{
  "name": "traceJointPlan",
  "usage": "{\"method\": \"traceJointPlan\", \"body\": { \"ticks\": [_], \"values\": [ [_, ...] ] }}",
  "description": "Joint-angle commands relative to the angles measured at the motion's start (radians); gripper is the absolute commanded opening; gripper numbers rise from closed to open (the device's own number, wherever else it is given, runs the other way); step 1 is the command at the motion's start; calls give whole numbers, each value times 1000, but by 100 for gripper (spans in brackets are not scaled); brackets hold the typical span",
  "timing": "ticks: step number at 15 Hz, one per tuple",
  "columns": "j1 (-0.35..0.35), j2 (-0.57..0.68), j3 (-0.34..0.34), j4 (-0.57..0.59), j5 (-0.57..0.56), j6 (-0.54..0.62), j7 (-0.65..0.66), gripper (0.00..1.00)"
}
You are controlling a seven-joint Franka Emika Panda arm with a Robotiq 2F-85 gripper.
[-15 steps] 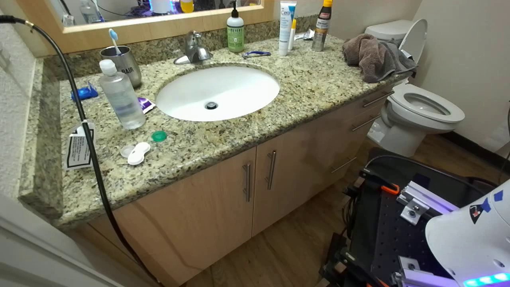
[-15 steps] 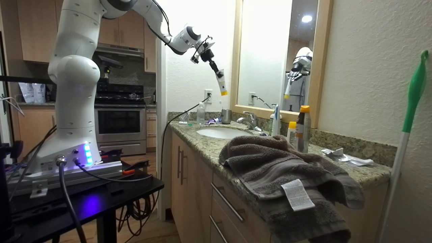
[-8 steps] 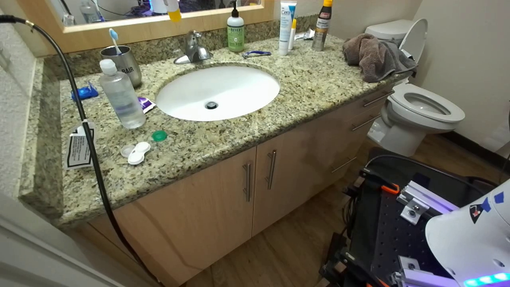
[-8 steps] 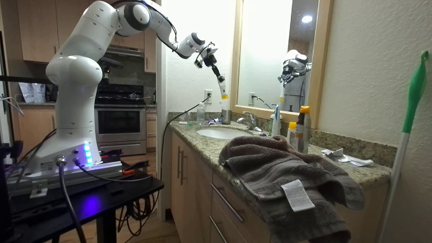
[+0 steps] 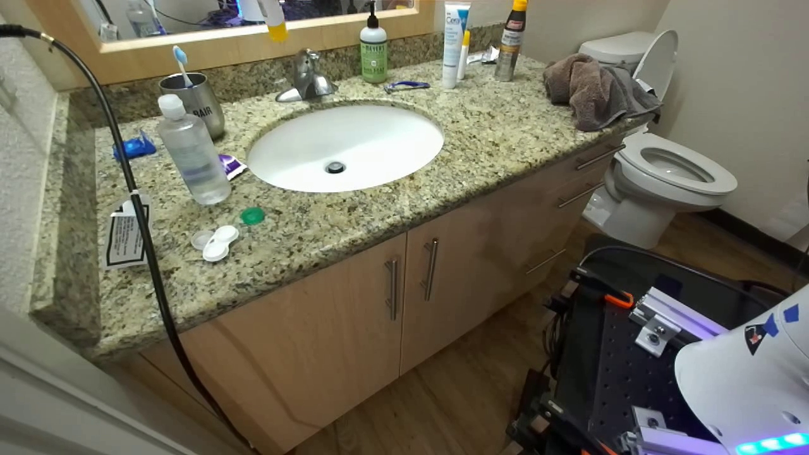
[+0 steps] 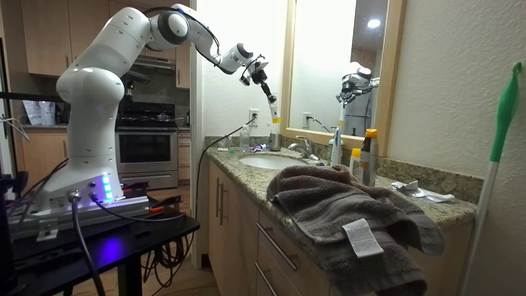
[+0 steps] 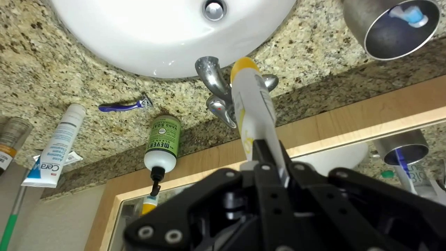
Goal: Pick the white tube with a yellow lid and put in next to the faucet
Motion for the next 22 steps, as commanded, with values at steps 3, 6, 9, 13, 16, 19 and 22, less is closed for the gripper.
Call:
{"method": "traceJointPlan", "body": {
  "ticks": [3, 6, 9, 13, 16, 19, 22],
  "values": [
    [9, 173, -36, 203, 131, -38, -8, 1],
    [-8, 268, -29, 339, 157, -56, 23, 1],
    [-23, 346, -36, 465, 172, -73, 72, 1],
    [-50, 431, -39, 587, 180, -129, 141, 1],
    [-48, 403, -33, 524, 155, -108, 150, 4],
    [-52, 421, -33, 551, 155, -116, 157, 1],
    [-43, 458, -39, 575, 155, -146, 190, 1]
  ]
}}
